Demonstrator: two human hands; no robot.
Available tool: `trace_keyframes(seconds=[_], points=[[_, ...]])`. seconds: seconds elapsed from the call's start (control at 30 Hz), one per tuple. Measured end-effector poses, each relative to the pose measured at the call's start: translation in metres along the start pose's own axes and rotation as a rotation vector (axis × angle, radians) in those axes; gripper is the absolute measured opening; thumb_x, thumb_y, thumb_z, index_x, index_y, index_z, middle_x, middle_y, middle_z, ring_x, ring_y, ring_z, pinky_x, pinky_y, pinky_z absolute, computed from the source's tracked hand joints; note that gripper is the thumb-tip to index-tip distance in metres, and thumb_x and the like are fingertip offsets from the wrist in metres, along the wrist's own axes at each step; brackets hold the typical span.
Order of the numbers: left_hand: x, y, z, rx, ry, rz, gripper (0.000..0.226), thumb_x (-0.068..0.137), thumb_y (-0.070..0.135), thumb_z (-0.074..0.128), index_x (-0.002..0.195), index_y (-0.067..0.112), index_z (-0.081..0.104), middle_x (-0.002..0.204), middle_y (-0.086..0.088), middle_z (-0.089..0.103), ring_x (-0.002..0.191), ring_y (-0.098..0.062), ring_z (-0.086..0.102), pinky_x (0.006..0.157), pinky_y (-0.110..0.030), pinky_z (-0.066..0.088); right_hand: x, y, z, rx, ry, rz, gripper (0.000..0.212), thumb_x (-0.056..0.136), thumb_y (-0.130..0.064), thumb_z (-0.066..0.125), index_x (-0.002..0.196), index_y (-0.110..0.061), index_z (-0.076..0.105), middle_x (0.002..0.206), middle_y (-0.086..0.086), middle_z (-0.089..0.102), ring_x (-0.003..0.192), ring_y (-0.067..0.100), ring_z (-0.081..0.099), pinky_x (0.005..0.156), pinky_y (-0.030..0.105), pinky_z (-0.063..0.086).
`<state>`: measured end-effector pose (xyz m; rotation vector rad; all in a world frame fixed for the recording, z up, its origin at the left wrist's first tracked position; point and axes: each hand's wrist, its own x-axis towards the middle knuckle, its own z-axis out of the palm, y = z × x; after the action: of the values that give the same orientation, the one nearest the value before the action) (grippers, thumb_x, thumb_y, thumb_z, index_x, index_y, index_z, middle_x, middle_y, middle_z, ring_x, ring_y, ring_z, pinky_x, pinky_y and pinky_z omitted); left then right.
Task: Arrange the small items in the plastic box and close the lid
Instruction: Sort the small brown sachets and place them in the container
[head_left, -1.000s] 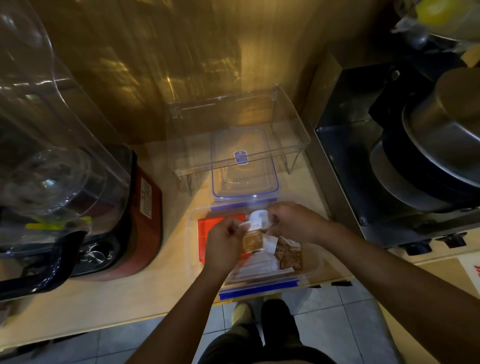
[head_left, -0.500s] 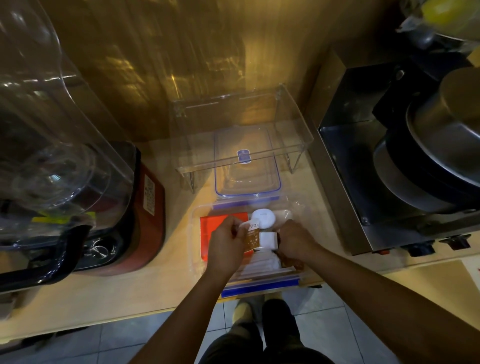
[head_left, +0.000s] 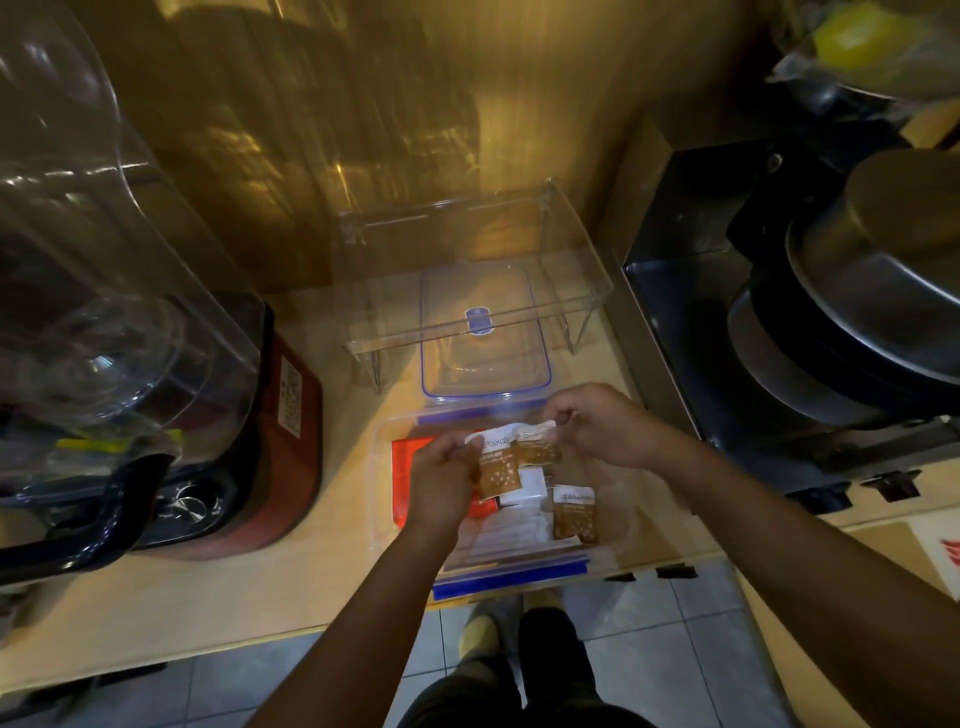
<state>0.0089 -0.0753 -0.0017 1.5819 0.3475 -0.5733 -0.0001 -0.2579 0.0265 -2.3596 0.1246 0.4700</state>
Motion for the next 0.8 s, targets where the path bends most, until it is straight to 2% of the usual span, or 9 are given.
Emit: trace_keyframes(seconds=[0.1, 0.2, 0.27, 0.33, 0.4, 0.57, 0.67, 0.73, 0.8], points=[[-0.002, 0.004, 0.005, -0.041, -0.029, -0.026, 0.021, 0.092, 0.010, 0.055, 0.073, 0.009, 0.063, 0.072, -0.009, 0.061, 0.065, -0.020, 0.056, 0.058, -0.028, 0.048, -0.002, -0.006, -0.003, 0.233, -0.063, -0.010, 0.016, 0.087, -0.012, 0.060, 0.072, -0.014, 0.063, 0.072, 0.000, 0.058, 0.067, 0.009, 0.052, 0.063, 0.025, 0.041], [-0.006, 0.005, 0.009, -0.071, -0.059, -0.036, 0.022, 0.092, 0.006, 0.052, 0.074, 0.008, 0.065, 0.073, -0.014, 0.060, 0.063, -0.021, 0.053, 0.055, -0.027, 0.046, 0.001, -0.004, 0.010, 0.299, -0.035, 0.025, 0.018, 0.089, -0.012, 0.059, 0.071, -0.015, 0.060, 0.066, -0.004, 0.055, 0.060, 0.005, 0.050, 0.055, 0.017, 0.039], [-0.008, 0.004, 0.011, -0.100, -0.092, -0.042, 0.022, 0.092, 0.008, 0.052, 0.075, 0.006, 0.064, 0.079, -0.019, 0.055, 0.064, -0.023, 0.049, 0.055, -0.029, 0.042, 0.004, 0.002, 0.020, 0.289, 0.016, 0.045, 0.016, 0.088, -0.014, 0.060, 0.076, -0.004, 0.062, 0.069, 0.002, 0.056, 0.063, 0.011, 0.051, 0.059, 0.021, 0.041], [-0.010, 0.004, 0.010, -0.119, -0.100, -0.051, 0.021, 0.093, 0.016, 0.054, 0.080, 0.004, 0.064, 0.083, -0.020, 0.053, 0.069, -0.026, 0.050, 0.059, -0.029, 0.047, 0.007, 0.006, 0.027, 0.282, 0.052, 0.057, 0.020, 0.087, -0.016, 0.061, 0.078, 0.001, 0.061, 0.072, 0.007, 0.054, 0.068, 0.015, 0.051, 0.064, 0.027, 0.041], [-0.009, 0.002, 0.009, -0.106, -0.099, -0.053, 0.020, 0.091, 0.019, 0.058, 0.082, 0.003, 0.064, 0.082, -0.020, 0.056, 0.074, -0.028, 0.054, 0.063, -0.031, 0.052, 0.008, 0.008, 0.032, 0.288, 0.044, 0.057, 0.018, 0.085, -0.016, 0.064, 0.072, -0.004, 0.059, 0.069, 0.004, 0.054, 0.066, 0.013, 0.051, 0.063, 0.026, 0.041], [-0.009, -0.003, 0.004, -0.028, -0.048, -0.011, 0.020, 0.088, 0.004, 0.059, 0.068, 0.007, 0.061, 0.069, -0.012, 0.062, 0.060, -0.020, 0.058, 0.048, -0.022, 0.052, 0.009, 0.006, 0.040, 0.302, 0.091, 0.080, 0.015, 0.085, -0.019, 0.065, 0.072, -0.018, 0.057, 0.072, -0.003, 0.056, 0.070, 0.012, 0.054, 0.066, 0.027, 0.045], [-0.008, -0.004, -0.001, -0.040, 0.039, 0.010, 0.020, 0.090, 0.007, 0.057, 0.071, 0.009, 0.063, 0.072, -0.010, 0.066, 0.062, -0.019, 0.062, 0.045, -0.020, 0.053, 0.007, 0.008, 0.035, 0.083, 0.162, 0.093, 0.007, 0.085, -0.020, 0.060, 0.081, -0.022, 0.055, 0.081, -0.002, 0.058, 0.080, 0.018, 0.056, 0.069, 0.031, 0.046], [-0.006, -0.005, -0.006, -0.100, 0.085, -0.006, 0.019, 0.089, 0.006, 0.059, 0.072, 0.010, 0.065, 0.072, -0.009, 0.069, 0.058, -0.017, 0.066, 0.043, -0.020, 0.053, 0.002, 0.008, 0.034, -0.127, 0.047, 0.097, 0.006, 0.085, -0.020, 0.058, 0.087, -0.025, 0.058, 0.089, 0.000, 0.062, 0.088, 0.021, 0.058, 0.067, 0.027, 0.043], [-0.004, -0.006, -0.009, -0.138, 0.098, -0.031, 0.016, 0.088, 0.006, 0.060, 0.073, 0.010, 0.067, 0.073, -0.008, 0.070, 0.057, -0.014, 0.068, 0.044, -0.021, 0.053, -0.003, 0.011, 0.041, -0.214, -0.090, 0.128, 0.019, 0.086, -0.020, 0.058, 0.104, -0.016, 0.061, 0.108, 0.007, 0.065, 0.096, 0.023, 0.059, 0.073, 0.026, 0.040]])
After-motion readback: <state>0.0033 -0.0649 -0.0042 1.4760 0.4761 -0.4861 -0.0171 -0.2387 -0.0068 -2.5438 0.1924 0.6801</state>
